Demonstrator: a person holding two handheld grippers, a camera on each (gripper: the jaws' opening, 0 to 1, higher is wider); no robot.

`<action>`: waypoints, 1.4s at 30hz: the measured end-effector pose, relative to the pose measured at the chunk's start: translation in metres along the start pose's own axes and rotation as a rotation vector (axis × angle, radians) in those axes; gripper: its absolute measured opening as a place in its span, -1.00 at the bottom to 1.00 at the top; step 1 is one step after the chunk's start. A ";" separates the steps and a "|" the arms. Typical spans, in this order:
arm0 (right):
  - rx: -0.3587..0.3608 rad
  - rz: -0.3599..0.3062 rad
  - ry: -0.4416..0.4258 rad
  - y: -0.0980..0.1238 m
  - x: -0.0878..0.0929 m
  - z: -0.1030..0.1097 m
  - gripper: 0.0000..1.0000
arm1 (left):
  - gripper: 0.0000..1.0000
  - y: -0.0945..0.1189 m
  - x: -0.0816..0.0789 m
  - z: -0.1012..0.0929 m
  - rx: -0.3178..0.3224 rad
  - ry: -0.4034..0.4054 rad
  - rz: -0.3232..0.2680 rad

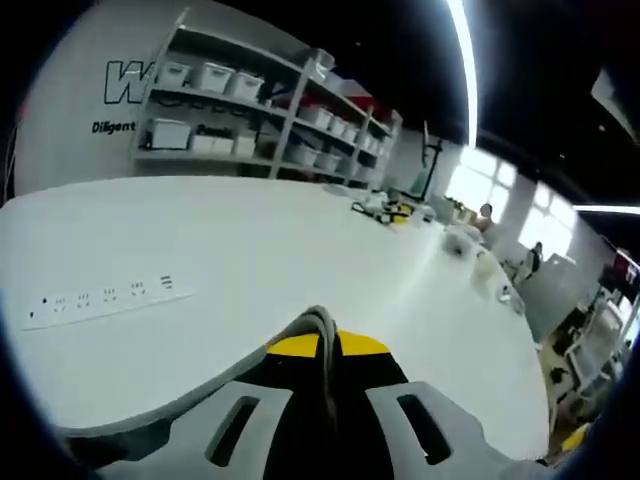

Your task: Open the folded towel by lifting each exposed corner and separating the folded layers until the towel lies flat within the target outline without major curled edges

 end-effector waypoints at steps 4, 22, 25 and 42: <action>-0.019 0.093 0.021 0.002 0.014 -0.001 -1.00 | -0.92 -0.004 0.004 0.000 -0.006 -0.011 0.014; 0.004 0.148 0.046 0.010 0.024 -0.002 -1.00 | -0.89 -0.019 0.012 -0.001 -0.024 -0.033 0.032; 0.006 0.155 0.044 0.011 0.026 -0.003 -1.00 | -0.86 -0.022 0.012 -0.002 -0.020 -0.042 0.025; 0.022 0.209 0.042 0.015 0.038 -0.010 -0.96 | -0.48 -0.027 0.006 -0.004 -0.016 -0.066 -0.038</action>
Point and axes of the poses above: the point that each gripper's makers call its tool centre point, and the gripper's own axes: y roughly backward along the fingers, z roughly to its left, x roughly out of its underside, the point moved 5 cm from there along y, roughly backward along the fingers, and after that the axes turned 9 degrees about -z, right-handed, at the moved point
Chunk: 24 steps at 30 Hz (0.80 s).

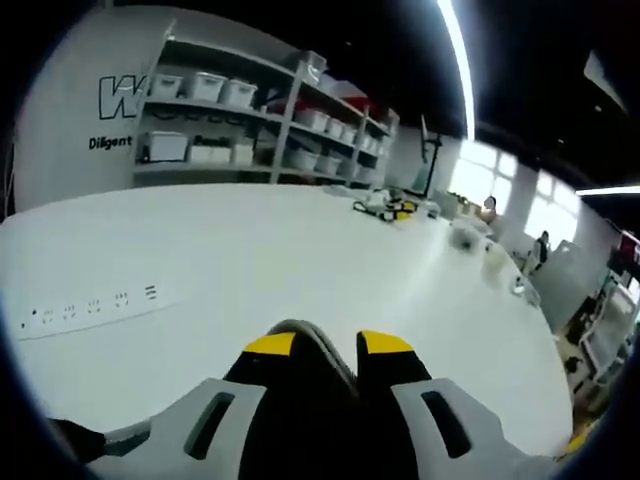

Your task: Open the folded towel by lifting each exposed corner and separating the folded layers until the towel lies flat within the target outline without major curled edges

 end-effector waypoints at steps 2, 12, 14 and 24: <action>0.002 0.002 0.002 0.000 0.000 0.000 -0.95 | -0.42 0.000 -0.001 -0.001 -0.002 -0.001 -0.004; 0.017 0.037 0.012 0.001 0.007 -0.004 -0.75 | 0.57 -0.003 -0.009 -0.003 0.004 -0.013 -0.051; 0.027 0.034 0.018 0.001 0.006 -0.006 -0.66 | 0.64 -0.002 -0.012 -0.003 0.008 -0.007 -0.060; 0.172 -0.026 0.054 -0.001 -0.004 -0.028 0.98 | 0.84 0.015 -0.032 0.007 -0.007 -0.058 -0.126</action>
Point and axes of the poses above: the point that each gripper's makers call its tool centre point, and the gripper's own axes: y roughly backward along the fingers, z roughly to its left, x roughly out of its underside, the point moved 5 cm from there along y, roughly backward along the fingers, and after that the axes turned 9 degrees about -z, right-handed, at the moved point
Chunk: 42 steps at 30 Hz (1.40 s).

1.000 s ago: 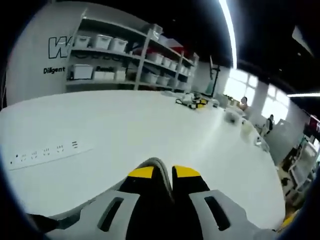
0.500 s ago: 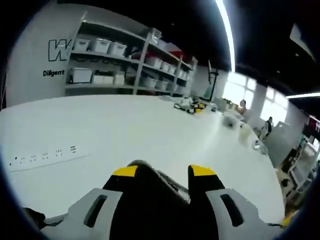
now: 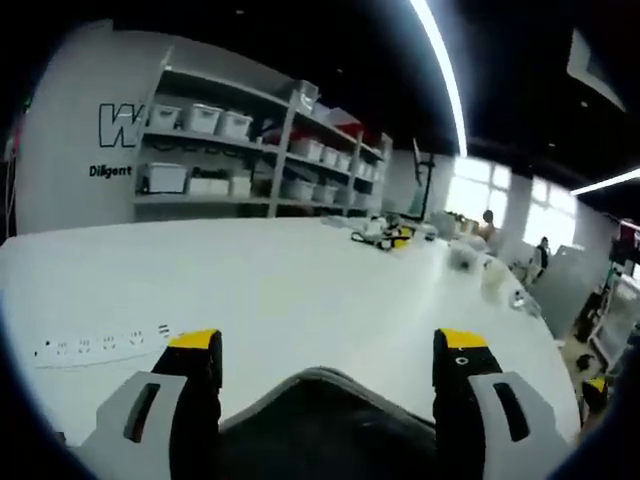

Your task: Open the folded towel by lifting each exposed corner and separating the folded layers until the towel lies flat within the target outline without major curled edges

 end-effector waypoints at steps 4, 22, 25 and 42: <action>0.014 -0.003 -0.016 -0.003 -0.004 -0.005 1.00 | 1.00 0.016 -0.008 0.016 -0.069 -0.030 -0.013; 0.030 0.002 -0.043 -0.011 -0.019 -0.024 1.00 | 1.00 0.117 -0.037 0.048 -0.095 -0.112 -0.030; 0.029 -0.001 -0.050 -0.010 -0.023 -0.027 1.00 | 1.00 0.143 -0.045 0.057 -0.119 -0.127 -0.048; -0.034 -0.014 -0.061 -0.010 -0.042 -0.019 1.00 | 1.00 0.286 -0.073 0.050 -0.208 -0.236 -0.139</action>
Point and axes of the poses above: the point that each gripper's makers call its tool centre point, and the gripper's own axes: y roughly backward along the fingers, z roughly to its left, x roughly out of its underside, the point moved 5 cm from there along y, roughly backward along the fingers, and after that the axes turned 9 degrees about -z, right-handed, at the moved point
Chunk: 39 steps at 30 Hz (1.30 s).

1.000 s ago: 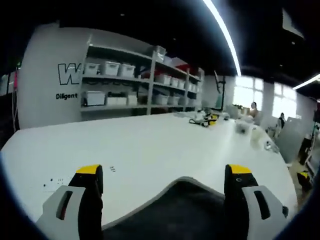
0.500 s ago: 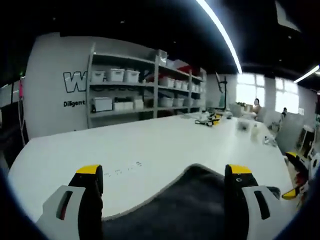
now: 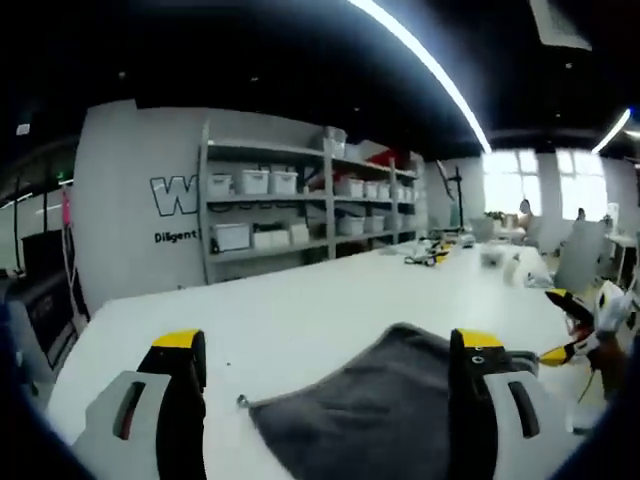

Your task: Open the folded towel by lifting each exposed corner and separating the folded layers until the towel lies flat within the target outline without major curled edges

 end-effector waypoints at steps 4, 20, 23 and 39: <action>0.001 0.003 -0.002 0.004 -0.003 -0.005 0.99 | 1.00 0.035 0.003 0.001 -0.015 -0.046 0.014; -0.114 -0.007 -0.139 0.021 -0.011 0.006 0.99 | 1.00 0.125 0.035 0.006 -0.061 -0.062 0.013; -0.131 -0.018 -0.140 0.024 -0.014 0.010 0.99 | 1.00 0.141 0.053 -0.003 -0.076 -0.105 0.044; -0.093 0.004 -0.119 0.030 -0.011 -0.018 0.97 | 1.00 0.158 0.080 -0.036 -0.042 -0.074 0.074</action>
Point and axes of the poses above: the point that each gripper's makers call its tool centre point, and the gripper's own axes: y roughly backward along the fingers, z roughly to its left, x roughly out of its underside, the point moved 5 cm from there along y, roughly backward along the fingers, and after that the axes turned 9 degrees about -z, right-handed, at the moved point
